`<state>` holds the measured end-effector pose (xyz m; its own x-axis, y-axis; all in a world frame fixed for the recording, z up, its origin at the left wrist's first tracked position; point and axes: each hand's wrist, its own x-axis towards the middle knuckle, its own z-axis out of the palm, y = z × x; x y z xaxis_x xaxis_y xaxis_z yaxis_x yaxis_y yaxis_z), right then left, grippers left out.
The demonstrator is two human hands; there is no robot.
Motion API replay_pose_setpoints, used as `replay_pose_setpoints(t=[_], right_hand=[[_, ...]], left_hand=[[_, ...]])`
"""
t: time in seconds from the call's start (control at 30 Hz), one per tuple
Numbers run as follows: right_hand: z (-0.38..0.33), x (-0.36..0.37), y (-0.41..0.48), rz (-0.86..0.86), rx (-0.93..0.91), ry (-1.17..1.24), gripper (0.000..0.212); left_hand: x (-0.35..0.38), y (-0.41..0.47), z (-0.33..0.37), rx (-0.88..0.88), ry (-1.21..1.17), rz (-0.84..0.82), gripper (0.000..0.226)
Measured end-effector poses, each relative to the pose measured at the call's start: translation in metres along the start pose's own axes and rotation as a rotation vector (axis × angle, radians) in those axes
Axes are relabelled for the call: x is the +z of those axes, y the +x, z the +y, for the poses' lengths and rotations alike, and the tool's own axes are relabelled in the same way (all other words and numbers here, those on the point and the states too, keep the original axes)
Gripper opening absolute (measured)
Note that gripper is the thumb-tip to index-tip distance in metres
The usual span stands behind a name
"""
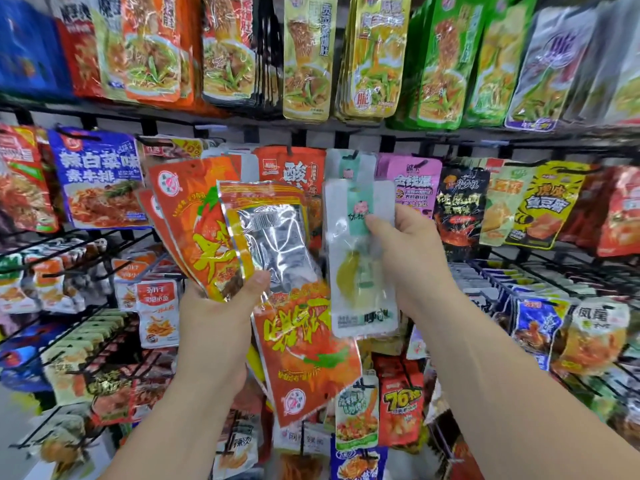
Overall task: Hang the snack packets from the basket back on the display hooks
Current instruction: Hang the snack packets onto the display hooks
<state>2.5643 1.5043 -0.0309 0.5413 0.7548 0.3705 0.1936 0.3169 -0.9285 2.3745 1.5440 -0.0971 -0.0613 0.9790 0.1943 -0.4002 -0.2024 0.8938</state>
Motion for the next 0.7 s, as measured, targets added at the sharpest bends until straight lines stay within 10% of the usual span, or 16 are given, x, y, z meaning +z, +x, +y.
replay_pose_setpoints(t=[0.7], right_hand=[[0.008, 0.037, 0.087, 0.311, -0.028, -0.189, 0.055]], left_hand=[[0.002, 0.004, 0.011, 0.007, -0.010, 0.026, 0.044]])
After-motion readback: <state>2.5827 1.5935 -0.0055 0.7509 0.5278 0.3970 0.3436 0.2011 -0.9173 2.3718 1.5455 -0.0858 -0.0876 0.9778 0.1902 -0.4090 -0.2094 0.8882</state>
